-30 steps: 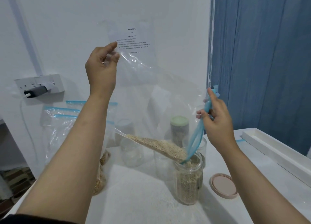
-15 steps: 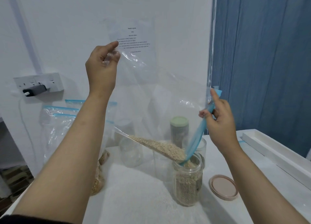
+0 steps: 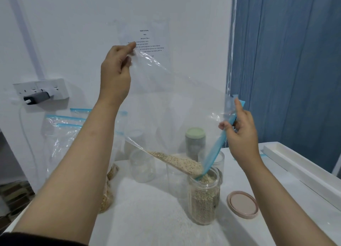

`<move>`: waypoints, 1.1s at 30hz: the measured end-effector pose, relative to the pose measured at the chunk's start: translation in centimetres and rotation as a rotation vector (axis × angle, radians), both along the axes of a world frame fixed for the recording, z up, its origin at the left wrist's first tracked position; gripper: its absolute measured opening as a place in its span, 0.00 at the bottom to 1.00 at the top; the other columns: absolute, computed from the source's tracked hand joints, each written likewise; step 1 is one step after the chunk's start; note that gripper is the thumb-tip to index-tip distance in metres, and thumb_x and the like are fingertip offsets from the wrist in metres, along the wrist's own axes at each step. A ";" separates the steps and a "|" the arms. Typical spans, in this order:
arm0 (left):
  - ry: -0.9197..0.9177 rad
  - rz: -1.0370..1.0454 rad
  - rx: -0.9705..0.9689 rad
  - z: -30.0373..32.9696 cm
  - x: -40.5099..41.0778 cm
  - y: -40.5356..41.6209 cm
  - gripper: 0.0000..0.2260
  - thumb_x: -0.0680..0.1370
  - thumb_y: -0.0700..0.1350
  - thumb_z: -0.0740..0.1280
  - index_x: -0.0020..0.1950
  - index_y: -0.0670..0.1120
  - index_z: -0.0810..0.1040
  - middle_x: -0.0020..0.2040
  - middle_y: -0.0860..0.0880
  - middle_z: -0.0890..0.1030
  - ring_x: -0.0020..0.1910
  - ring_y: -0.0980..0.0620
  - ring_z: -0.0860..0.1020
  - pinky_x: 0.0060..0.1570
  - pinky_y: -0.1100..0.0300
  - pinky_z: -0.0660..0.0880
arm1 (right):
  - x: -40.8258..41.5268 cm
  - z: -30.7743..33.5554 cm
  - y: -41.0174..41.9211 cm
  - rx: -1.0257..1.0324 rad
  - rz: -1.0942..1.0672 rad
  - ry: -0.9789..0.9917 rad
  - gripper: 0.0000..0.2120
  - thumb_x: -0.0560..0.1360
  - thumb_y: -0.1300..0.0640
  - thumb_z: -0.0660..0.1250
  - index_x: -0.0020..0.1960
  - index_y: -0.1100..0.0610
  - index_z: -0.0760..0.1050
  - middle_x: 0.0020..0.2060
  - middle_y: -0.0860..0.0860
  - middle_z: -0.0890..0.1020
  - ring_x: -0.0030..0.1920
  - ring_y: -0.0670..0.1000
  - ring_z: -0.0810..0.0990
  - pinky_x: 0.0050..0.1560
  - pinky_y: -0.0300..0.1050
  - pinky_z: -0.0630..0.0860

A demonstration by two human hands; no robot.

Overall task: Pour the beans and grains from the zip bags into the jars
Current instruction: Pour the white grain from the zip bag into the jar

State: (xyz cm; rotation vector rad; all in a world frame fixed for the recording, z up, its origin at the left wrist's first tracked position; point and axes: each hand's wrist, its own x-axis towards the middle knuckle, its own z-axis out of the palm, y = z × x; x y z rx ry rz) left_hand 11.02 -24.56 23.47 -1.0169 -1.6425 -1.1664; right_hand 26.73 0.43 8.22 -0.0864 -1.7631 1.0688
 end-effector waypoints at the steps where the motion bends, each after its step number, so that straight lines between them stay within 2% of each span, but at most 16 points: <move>1: -0.001 -0.004 -0.005 -0.2 0.0 0.1 0.23 0.77 0.31 0.56 0.68 0.44 0.77 0.53 0.53 0.75 0.48 0.58 0.75 0.57 0.64 0.72 | 0.0 -0.1 -0.1 0.007 0.001 -0.015 0.32 0.81 0.68 0.62 0.74 0.38 0.57 0.56 0.48 0.69 0.47 0.38 0.80 0.54 0.29 0.75; 5: -0.047 -0.024 0.061 -0.5 0.1 0.3 0.20 0.78 0.33 0.58 0.67 0.45 0.78 0.50 0.58 0.77 0.44 0.57 0.75 0.53 0.65 0.73 | 0.0 -0.5 -0.3 -0.019 0.002 -0.003 0.32 0.81 0.68 0.61 0.74 0.38 0.58 0.57 0.48 0.70 0.47 0.40 0.81 0.57 0.33 0.76; 8: -0.107 -0.040 0.138 -0.1 0.6 0.7 0.17 0.80 0.37 0.61 0.67 0.46 0.78 0.51 0.53 0.80 0.43 0.57 0.77 0.54 0.61 0.76 | 0.1 -0.6 -0.3 -0.020 0.006 0.005 0.32 0.81 0.68 0.61 0.74 0.39 0.58 0.57 0.48 0.69 0.47 0.40 0.81 0.58 0.36 0.77; 10: -0.127 -0.041 0.168 0.0 1.0 1.0 0.17 0.80 0.37 0.61 0.67 0.46 0.77 0.51 0.51 0.81 0.41 0.58 0.78 0.53 0.63 0.77 | -0.1 -0.7 -0.4 -0.017 -0.001 -0.004 0.32 0.81 0.68 0.61 0.73 0.37 0.58 0.57 0.47 0.69 0.47 0.40 0.81 0.58 0.44 0.79; 13: -0.142 -0.035 0.224 0.1 1.5 1.2 0.17 0.80 0.36 0.61 0.67 0.46 0.78 0.46 0.52 0.81 0.42 0.55 0.79 0.51 0.64 0.77 | -0.2 -1.1 -0.4 -0.027 -0.001 0.010 0.33 0.81 0.68 0.61 0.73 0.35 0.58 0.54 0.42 0.70 0.50 0.49 0.82 0.60 0.55 0.79; 15: -0.162 -0.065 0.256 0.2 1.8 1.2 0.15 0.79 0.37 0.61 0.64 0.46 0.78 0.45 0.52 0.81 0.41 0.55 0.79 0.47 0.67 0.75 | -0.3 -1.4 -0.2 -0.021 -0.023 0.010 0.32 0.81 0.66 0.62 0.75 0.38 0.58 0.54 0.37 0.69 0.52 0.51 0.81 0.62 0.52 0.78; 18: -0.186 -0.107 0.272 0.4 2.1 1.4 0.11 0.79 0.39 0.63 0.60 0.47 0.78 0.45 0.49 0.82 0.40 0.55 0.79 0.46 0.68 0.74 | -0.2 -1.8 -0.1 -0.044 -0.038 0.012 0.32 0.82 0.66 0.62 0.77 0.42 0.58 0.54 0.36 0.69 0.49 0.44 0.81 0.60 0.41 0.77; 24: -0.264 -0.198 0.335 0.7 2.3 2.0 0.07 0.78 0.42 0.67 0.49 0.54 0.74 0.44 0.49 0.83 0.37 0.55 0.79 0.48 0.64 0.75 | -0.2 -2.0 -0.1 -0.079 -0.044 0.009 0.32 0.81 0.64 0.63 0.78 0.41 0.58 0.55 0.32 0.69 0.54 0.52 0.80 0.60 0.51 0.79; 26: -0.267 -0.207 0.320 0.6 2.1 2.1 0.06 0.78 0.42 0.67 0.48 0.54 0.75 0.45 0.49 0.82 0.38 0.54 0.79 0.47 0.64 0.76 | -0.2 -2.1 0.0 -0.087 -0.050 -0.007 0.32 0.81 0.64 0.63 0.78 0.42 0.58 0.55 0.36 0.69 0.52 0.50 0.80 0.59 0.48 0.79; 29: -0.261 -0.209 0.297 0.3 1.9 2.2 0.07 0.78 0.41 0.67 0.49 0.54 0.76 0.46 0.49 0.82 0.40 0.53 0.79 0.47 0.64 0.76 | -0.1 -2.1 0.1 -0.110 -0.058 -0.037 0.32 0.82 0.66 0.62 0.79 0.44 0.58 0.55 0.42 0.69 0.48 0.42 0.80 0.55 0.35 0.78; 33: -0.256 -0.218 0.289 0.3 1.8 2.6 0.06 0.79 0.42 0.67 0.50 0.54 0.77 0.46 0.50 0.82 0.39 0.54 0.79 0.48 0.63 0.76 | 0.2 -1.6 0.1 -0.088 -0.068 -0.103 0.34 0.81 0.64 0.63 0.77 0.39 0.54 0.61 0.48 0.65 0.51 0.42 0.75 0.55 0.30 0.72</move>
